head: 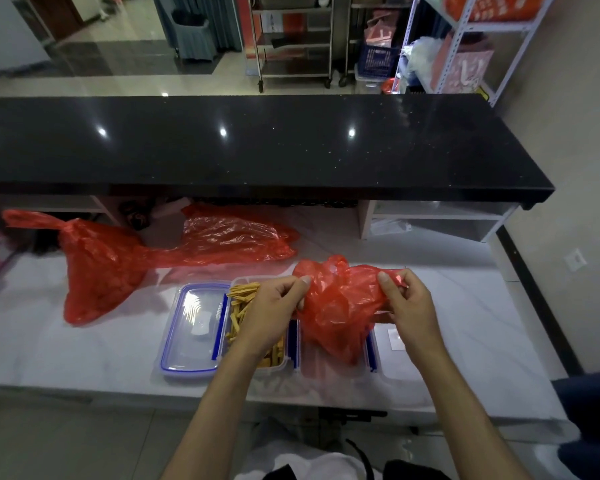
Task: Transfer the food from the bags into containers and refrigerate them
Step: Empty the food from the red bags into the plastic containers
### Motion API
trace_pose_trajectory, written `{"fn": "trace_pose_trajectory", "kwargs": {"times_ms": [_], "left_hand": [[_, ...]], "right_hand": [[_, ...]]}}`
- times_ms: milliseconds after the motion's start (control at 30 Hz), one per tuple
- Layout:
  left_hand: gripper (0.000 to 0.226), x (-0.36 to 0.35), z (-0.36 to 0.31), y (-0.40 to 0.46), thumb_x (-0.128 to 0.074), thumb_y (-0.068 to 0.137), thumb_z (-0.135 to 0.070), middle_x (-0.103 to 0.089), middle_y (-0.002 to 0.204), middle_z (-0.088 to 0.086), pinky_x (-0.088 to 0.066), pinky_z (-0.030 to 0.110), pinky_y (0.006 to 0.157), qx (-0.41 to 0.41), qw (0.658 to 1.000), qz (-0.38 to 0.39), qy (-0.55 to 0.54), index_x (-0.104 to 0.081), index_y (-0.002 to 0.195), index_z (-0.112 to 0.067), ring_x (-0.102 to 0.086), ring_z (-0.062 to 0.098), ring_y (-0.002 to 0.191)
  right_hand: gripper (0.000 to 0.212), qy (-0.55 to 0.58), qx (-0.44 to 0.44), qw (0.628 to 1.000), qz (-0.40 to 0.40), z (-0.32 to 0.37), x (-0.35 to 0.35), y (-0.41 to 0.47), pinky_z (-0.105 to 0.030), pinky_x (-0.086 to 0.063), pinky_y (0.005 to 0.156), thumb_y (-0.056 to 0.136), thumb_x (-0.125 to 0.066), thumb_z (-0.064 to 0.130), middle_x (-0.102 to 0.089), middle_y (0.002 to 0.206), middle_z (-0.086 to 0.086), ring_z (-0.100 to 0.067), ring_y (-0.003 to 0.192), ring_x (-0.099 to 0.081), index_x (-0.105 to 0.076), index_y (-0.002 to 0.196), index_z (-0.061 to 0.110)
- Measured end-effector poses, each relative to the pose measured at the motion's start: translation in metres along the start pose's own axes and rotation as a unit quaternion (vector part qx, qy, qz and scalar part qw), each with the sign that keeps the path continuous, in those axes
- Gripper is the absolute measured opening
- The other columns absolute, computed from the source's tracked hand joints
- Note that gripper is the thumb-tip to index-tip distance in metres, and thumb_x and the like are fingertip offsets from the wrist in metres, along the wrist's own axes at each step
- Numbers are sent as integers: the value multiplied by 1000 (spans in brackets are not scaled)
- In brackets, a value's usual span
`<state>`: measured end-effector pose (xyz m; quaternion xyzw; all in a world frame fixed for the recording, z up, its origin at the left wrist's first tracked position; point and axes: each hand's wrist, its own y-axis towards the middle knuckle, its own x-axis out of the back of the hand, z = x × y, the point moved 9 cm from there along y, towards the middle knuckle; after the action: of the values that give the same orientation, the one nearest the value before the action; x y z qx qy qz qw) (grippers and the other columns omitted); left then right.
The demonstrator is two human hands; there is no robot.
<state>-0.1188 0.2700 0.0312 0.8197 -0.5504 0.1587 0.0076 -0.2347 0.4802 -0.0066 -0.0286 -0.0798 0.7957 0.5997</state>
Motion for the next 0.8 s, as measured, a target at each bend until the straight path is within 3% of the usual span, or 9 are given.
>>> {"fn": "trace_pose_trajectory", "kwargs": {"times_ms": [133,233,367,467,533,600,667,733,800], "left_hand": [[52,1,-19,-4,-55,105,-24,-56,65,7,-45,33,68,11,992,9,-124,-47,54,-23,-53,14,60],[50,4,-34,-7,-53,106,-23,-55,62,2,-46,26,63,-2,988,23,-151,-45,57,-19,-52,12,58],[48,13,-42,-7,-54,106,-27,-53,62,2,-44,22,60,-14,990,7,-137,-46,59,-17,-48,12,58],[49,16,-37,-3,-54,106,-34,-55,63,1,-43,28,64,-26,999,-13,-39,-52,64,-9,-49,14,60],[51,14,-30,-1,-49,105,-51,-61,73,6,-46,35,70,-30,997,-28,62,-59,81,-7,-54,21,66],[61,7,-22,-3,-36,96,-77,-67,95,6,-52,41,82,-15,994,-5,108,-60,105,-21,-61,18,82],[87,-12,-13,-6,-36,80,-93,-59,140,-3,-49,46,107,-5,991,75,108,-40,145,-34,-59,12,117],[112,-30,-9,-10,-62,71,-85,-35,155,-19,-39,37,114,-5,984,130,121,-9,161,-44,-44,5,134],[111,-36,4,-5,-84,71,-65,-49,144,-21,-47,30,107,-3,981,119,152,-22,160,-38,-54,5,129]], "right_hand": [[27,5,49,999,9,33,-8,-6,-45,-64,65,99,-62,39,-68,84,-17,-27,78,-72,-53,86,16],[26,19,76,997,3,53,-10,-10,-32,-61,60,100,-60,35,-66,81,-11,-19,75,-71,-52,86,15],[27,20,75,997,12,53,-15,-9,-31,-61,61,101,-60,34,-69,86,-19,-24,79,-74,-54,90,10],[28,20,58,998,10,41,-16,-6,-32,-61,60,101,-60,34,-69,85,-17,-26,79,-74,-54,90,9],[27,23,40,999,-3,31,-12,-2,-36,-62,61,101,-61,34,-70,84,-11,-25,79,-74,-54,90,11],[27,28,20,999,-28,20,-5,3,-44,-64,67,101,-61,37,-74,89,-13,-29,82,-76,-57,91,12],[25,46,-5,997,-58,11,2,7,-45,-64,71,101,-61,38,-75,93,-17,-33,84,-77,-59,93,15],[22,73,-30,994,-73,6,4,7,-42,-63,71,101,-61,36,-75,95,-19,-34,85,-77,-59,93,15],[23,84,-40,993,-67,5,2,5,-43,-64,73,101,-62,36,-74,97,-21,-36,88,-76,-59,94,14]]}}
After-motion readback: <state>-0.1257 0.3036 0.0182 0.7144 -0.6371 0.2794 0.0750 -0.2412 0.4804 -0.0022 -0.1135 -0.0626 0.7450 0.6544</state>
